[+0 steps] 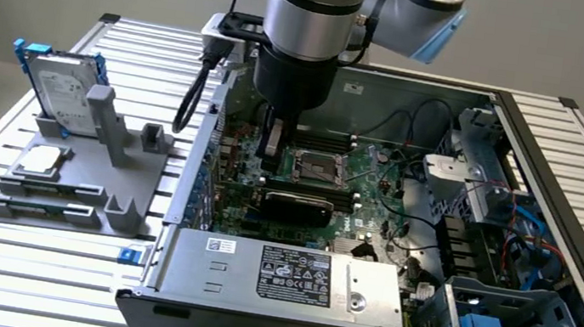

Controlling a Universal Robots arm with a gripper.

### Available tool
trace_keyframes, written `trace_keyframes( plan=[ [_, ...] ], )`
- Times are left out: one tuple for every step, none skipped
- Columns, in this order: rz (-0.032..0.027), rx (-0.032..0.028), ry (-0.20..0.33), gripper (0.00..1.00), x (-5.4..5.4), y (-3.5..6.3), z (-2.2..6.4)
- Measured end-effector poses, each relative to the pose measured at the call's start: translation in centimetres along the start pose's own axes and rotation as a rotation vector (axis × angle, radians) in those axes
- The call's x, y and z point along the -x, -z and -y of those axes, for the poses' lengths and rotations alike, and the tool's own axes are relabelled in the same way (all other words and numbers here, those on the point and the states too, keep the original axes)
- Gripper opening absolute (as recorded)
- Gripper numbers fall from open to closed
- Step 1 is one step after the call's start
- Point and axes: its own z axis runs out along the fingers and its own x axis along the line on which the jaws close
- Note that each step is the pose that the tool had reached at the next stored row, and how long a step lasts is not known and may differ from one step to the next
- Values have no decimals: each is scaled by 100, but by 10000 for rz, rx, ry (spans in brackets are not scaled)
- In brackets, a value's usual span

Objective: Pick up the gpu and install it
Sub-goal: 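Press down on the gpu until it lock into place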

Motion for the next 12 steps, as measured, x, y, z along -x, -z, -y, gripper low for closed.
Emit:
trace_keyframes(
  plan=[
    [0,0,0,11,0,0,0],
    [0,0,0,11,0,0,0],
    [0,1,0,11,0,0,0],
    [0,0,0,11,0,0,0],
    [1,0,0,11,0,0,0],
    [0,0,0,11,0,0,0],
    [0,0,0,11,0,0,0],
    [0,0,0,11,0,0,0],
    [0,0,0,11,0,0,0],
    [0,0,0,11,0,0,0],
    [0,1,0,11,0,0,0],
    [0,1,0,11,0,0,0]
  ],
)
